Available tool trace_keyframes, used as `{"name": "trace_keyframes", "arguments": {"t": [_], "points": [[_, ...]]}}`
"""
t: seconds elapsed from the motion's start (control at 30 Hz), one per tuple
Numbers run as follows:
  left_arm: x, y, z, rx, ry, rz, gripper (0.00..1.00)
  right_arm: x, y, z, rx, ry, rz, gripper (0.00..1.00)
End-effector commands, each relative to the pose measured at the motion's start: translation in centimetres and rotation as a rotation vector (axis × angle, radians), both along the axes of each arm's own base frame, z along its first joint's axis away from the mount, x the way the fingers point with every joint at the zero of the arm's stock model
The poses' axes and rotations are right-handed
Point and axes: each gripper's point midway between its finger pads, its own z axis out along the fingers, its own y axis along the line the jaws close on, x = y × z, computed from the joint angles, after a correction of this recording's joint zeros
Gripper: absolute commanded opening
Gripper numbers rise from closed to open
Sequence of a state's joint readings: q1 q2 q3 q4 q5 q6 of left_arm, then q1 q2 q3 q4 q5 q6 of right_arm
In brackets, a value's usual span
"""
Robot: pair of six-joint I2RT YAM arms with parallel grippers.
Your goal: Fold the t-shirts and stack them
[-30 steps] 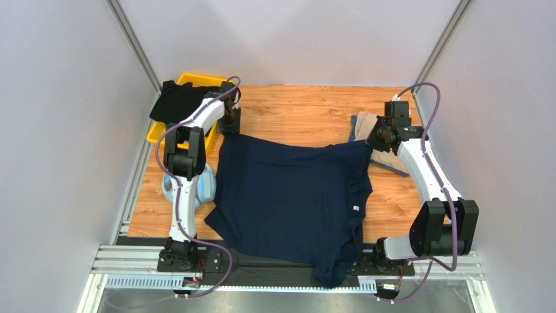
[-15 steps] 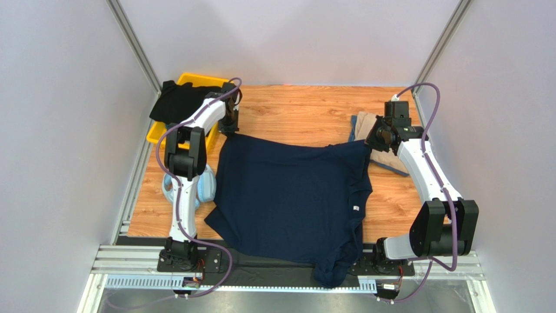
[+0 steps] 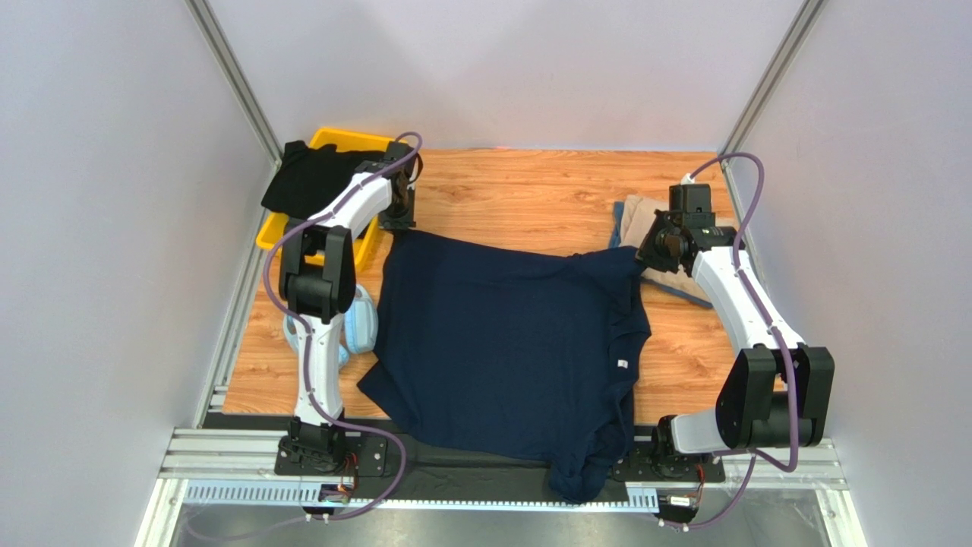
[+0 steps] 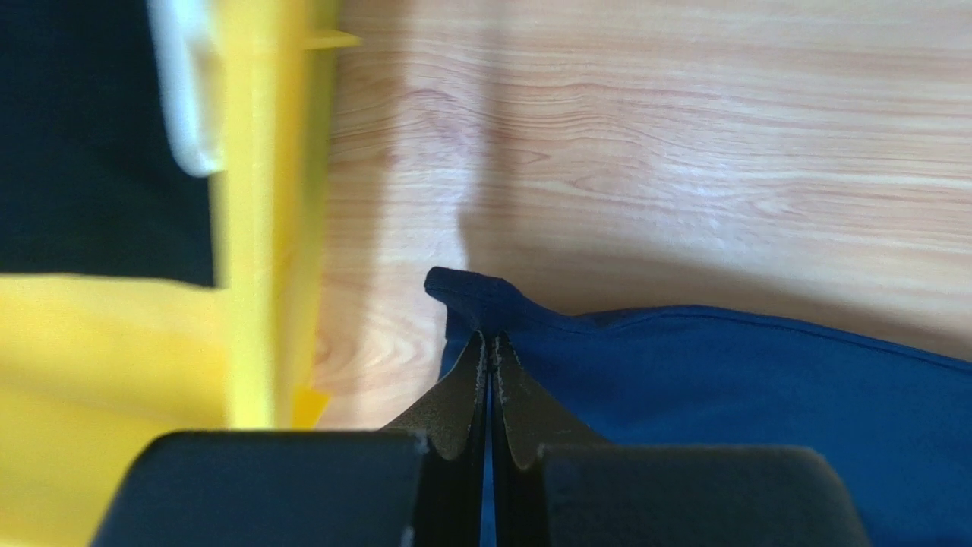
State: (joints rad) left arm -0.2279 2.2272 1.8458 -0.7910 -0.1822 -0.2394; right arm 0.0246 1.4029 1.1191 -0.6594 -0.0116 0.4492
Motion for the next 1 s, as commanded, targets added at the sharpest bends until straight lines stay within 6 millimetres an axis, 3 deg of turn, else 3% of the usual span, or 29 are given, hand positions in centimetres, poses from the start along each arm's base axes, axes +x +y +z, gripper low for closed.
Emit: {"name": "trace_keyframes", "arguments": {"t": [0.0, 0.13, 0.27, 0.43, 0.53, 0.67, 0.7, 0.77, 0.8, 0.87, 0.97], "points": [[0.7, 0.5, 8.6, -0.004, -0.189, 0.014, 0.0, 2.2, 0.0, 3.0, 0.011, -0.107, -0.016, 0.0], [-0.9, 1.4, 11.5, 0.018, -0.233, 0.011, 0.0, 3.7, -0.2, 5.0, 0.006, -0.151, -0.02, 0.0], [-2.0, 2.1, 13.3, 0.029, -0.268, 0.018, 0.0, 5.0, -0.8, 6.6, -0.026, -0.18, -0.034, 0.0], [-3.5, 1.6, 15.6, -0.023, -0.323, 0.007, 0.0, 5.1, -0.7, 8.7, -0.032, -0.223, -0.021, 0.0], [-4.4, 1.5, 17.0, -0.048, -0.352, 0.007, 0.0, 4.7, -0.7, 10.9, -0.036, -0.275, -0.01, 0.0], [-4.5, 1.7, 19.1, -0.051, -0.409, 0.0, 0.0, 5.8, -1.4, 14.2, -0.085, -0.368, 0.002, 0.0], [-4.5, 2.0, 19.4, -0.039, -0.41, 0.002, 0.0, 6.4, -1.3, 16.2, -0.085, -0.407, 0.013, 0.0], [-4.1, 2.0, 20.4, -0.032, -0.424, -0.001, 0.0, 7.4, -0.4, 16.0, -0.06, -0.373, 0.075, 0.0], [-4.2, 2.0, 20.6, -0.031, -0.415, -0.002, 0.0, 8.1, -0.1, 18.4, -0.056, -0.412, 0.094, 0.0], [-4.4, 2.0, 21.8, -0.039, -0.44, -0.001, 0.0, 8.5, 0.4, 17.3, -0.044, -0.337, 0.135, 0.0], [-4.9, 2.2, 23.4, -0.045, -0.48, -0.004, 0.0, 8.6, 0.4, 20.0, -0.052, -0.392, 0.138, 0.0]]}}
